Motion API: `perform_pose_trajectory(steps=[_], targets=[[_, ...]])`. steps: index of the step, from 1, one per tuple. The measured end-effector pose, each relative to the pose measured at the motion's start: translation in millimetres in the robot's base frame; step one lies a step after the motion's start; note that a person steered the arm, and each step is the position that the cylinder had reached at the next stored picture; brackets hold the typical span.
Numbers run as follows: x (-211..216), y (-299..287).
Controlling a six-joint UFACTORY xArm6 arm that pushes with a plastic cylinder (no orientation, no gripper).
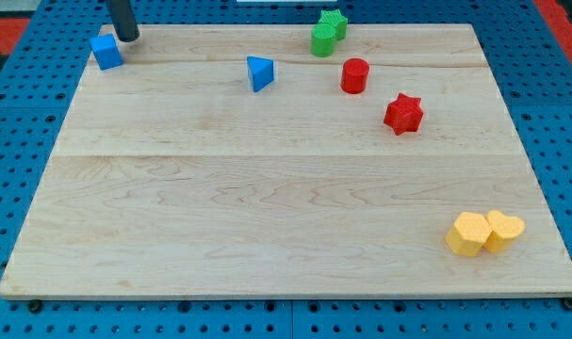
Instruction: Move blue cube slightly right
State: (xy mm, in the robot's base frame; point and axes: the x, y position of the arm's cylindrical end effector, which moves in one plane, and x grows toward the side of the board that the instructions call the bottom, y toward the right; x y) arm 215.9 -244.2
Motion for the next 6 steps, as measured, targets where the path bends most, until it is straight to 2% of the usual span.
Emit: perform_pose_trajectory(steps=[2, 4, 5, 6], targets=[[-2.8, -54.3], [23.2, -58.7], [36.0, -43.8], [47.5, 3.7]])
